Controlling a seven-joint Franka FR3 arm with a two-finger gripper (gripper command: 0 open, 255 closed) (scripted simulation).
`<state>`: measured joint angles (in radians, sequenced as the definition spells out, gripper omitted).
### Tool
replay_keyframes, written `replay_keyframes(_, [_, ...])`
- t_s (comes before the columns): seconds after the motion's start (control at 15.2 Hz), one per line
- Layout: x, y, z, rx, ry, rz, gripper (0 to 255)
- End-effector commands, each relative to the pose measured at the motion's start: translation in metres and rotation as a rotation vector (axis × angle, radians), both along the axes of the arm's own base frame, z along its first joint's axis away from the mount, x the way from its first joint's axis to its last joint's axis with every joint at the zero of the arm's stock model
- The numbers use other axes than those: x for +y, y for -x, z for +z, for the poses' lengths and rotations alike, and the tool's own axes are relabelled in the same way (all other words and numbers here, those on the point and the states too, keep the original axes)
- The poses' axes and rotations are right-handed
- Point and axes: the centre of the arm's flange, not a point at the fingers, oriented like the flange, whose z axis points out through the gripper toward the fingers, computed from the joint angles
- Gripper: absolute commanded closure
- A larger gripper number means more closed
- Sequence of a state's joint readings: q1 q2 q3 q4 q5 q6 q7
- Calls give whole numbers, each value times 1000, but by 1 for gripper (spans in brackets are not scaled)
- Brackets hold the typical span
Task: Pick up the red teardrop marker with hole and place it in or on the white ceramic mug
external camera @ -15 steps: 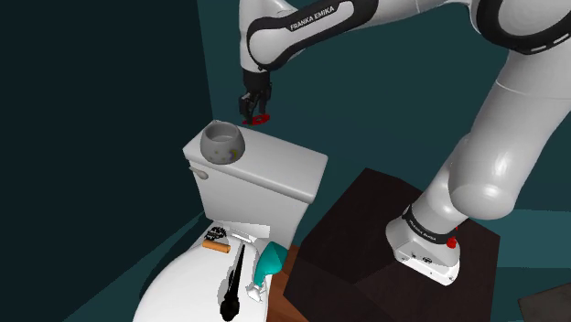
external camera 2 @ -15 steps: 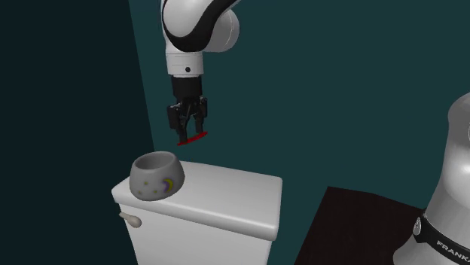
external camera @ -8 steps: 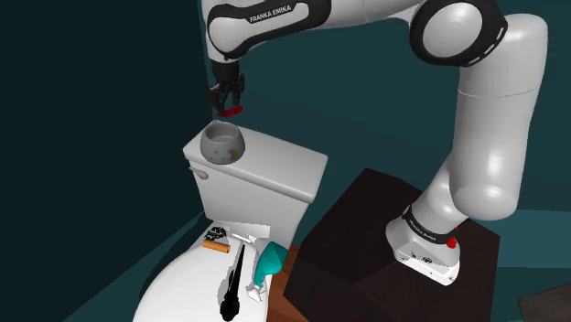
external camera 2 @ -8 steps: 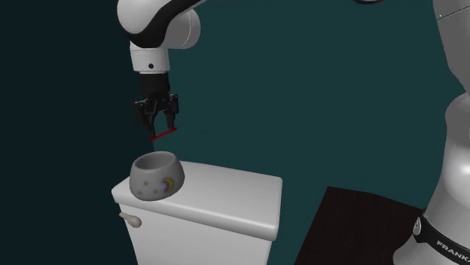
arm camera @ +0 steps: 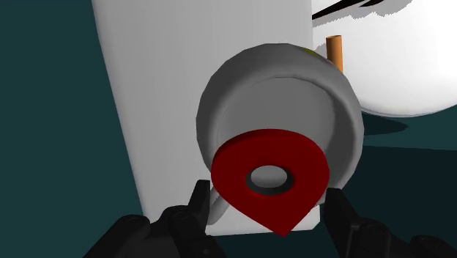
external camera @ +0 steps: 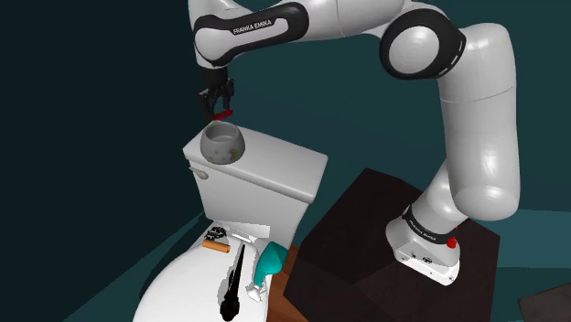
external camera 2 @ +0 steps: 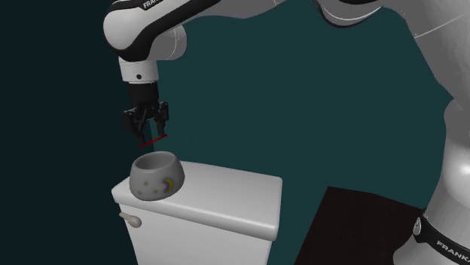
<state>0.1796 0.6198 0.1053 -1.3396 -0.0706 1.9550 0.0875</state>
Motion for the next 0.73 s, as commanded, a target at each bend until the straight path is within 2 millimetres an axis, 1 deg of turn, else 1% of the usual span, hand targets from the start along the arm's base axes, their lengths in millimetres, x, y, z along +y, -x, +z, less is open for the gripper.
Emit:
replay_keyframes(0.0, [0, 0, -10, -1, 0, 0, 255])
replay_keyframes(0.53, [0, 0, -54, -1, 0, 0, 255])
replay_keyframes(0.66, [0, 0, -54, -1, 0, 0, 255])
